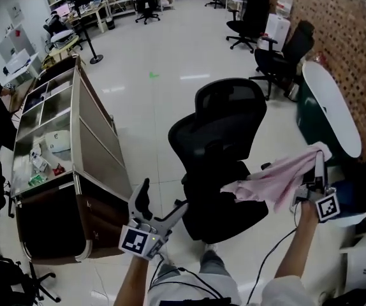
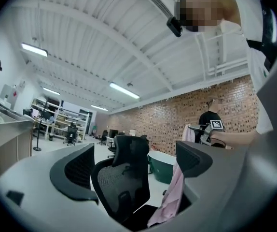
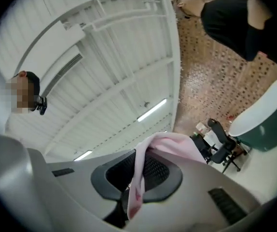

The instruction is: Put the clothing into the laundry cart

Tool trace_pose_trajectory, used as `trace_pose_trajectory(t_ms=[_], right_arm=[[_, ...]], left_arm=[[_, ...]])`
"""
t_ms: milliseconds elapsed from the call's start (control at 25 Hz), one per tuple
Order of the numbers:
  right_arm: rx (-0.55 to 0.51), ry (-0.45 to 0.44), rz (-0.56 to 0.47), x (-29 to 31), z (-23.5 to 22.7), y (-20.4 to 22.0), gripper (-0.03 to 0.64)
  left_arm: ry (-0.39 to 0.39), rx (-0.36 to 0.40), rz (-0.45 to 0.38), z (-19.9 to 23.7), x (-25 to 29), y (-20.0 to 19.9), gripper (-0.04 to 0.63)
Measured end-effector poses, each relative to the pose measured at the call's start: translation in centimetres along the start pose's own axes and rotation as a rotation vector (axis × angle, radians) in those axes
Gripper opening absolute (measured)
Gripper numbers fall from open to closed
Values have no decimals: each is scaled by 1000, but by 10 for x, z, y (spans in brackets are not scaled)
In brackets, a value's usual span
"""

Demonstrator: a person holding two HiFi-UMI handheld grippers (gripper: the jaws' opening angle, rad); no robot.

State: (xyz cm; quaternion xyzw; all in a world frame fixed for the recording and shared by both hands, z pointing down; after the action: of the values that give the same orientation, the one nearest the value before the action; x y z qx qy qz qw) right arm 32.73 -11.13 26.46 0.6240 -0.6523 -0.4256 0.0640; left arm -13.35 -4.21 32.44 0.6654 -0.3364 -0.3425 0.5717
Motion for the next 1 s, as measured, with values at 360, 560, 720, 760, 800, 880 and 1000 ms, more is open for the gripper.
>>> trace_pose_trajectory(t_ms=[360,560,720,760,800,880,1000], right_arm=[[42,-345,50,28,164,-17,41],[145,-540,118,54,242,-6,40],[240,-705,217,72,307,33,40],[266,-748,247,78,324,48,40],[295,-792,278,84,341,64,40],[358,-881,344,96,377,99,40],[442,-1004,450,110,437,155,40]], left_arm=[[-86,63,-89,21,-43,-36,509],[-137,78,-102,28,-64,-76,509],[-231,151,-101,49,-102,-87,509],[-260,165,-101,55,-113,-91,509],[-291,174,-99,61,-125,-95,509],[-352,171,-86,71,-149,-105,509],[-441,154,-57,81,-188,-120,509]])
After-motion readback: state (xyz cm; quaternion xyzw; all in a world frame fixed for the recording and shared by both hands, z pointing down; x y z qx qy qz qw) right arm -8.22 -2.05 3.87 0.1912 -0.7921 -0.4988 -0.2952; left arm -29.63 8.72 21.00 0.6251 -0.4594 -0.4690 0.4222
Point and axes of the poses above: the fingertips, and each gripper's own axes: x forward along the fingers, z to its left, y out of its underside, the point moved 2 cm from there along -x, backward along the fingers, and after that the axes turned 13 degrees about x, right-handed, at the moved point
